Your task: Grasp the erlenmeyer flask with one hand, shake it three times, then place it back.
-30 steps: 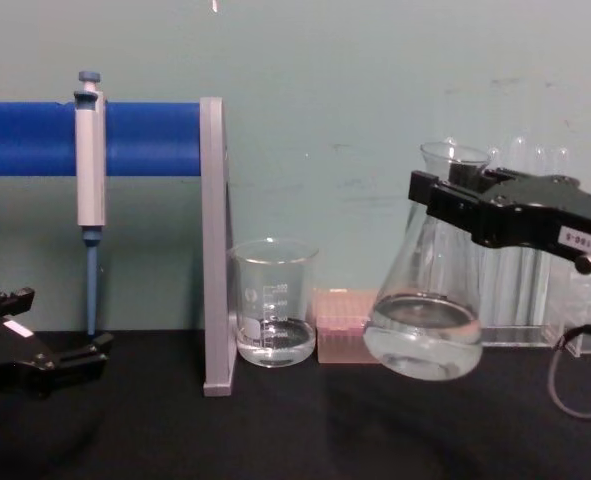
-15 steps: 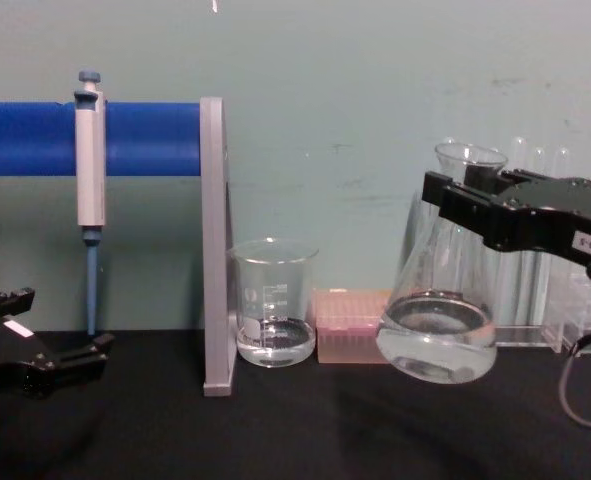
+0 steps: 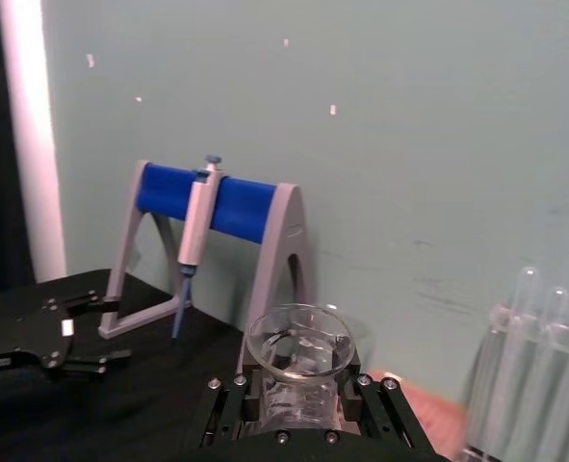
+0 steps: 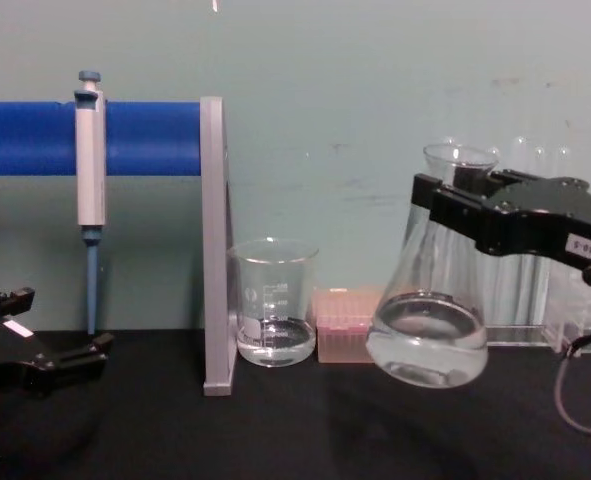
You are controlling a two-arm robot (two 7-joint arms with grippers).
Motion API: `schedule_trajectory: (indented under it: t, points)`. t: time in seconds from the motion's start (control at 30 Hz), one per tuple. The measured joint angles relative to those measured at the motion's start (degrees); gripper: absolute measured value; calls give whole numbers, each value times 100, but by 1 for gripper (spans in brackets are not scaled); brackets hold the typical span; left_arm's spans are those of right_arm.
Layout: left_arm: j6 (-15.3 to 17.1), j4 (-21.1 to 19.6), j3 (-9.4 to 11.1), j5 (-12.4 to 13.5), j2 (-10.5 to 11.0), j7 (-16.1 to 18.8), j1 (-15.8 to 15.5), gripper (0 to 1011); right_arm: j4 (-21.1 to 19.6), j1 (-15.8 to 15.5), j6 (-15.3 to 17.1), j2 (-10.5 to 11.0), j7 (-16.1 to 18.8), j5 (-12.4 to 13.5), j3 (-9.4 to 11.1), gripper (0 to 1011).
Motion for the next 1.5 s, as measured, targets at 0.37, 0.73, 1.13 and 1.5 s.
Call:
schedule_trajectory:
  t: [0.37,0.73,1.13,1.5]
  points:
    - [0,0,0,0,0,0,0,1001,121,212,-159,190,722,257,-268,449]
    - [0,0,0,0,0,0,0,1001,203,456,-378,477,1698,650,-685,449]
    - [0,0,0,0,0,0,0,1001,238,567,-497,623,1899,833,-886,449]
    - [0,0,0,0,0,0,0,1001,111,379,-664,606,1150,665,-772,449]
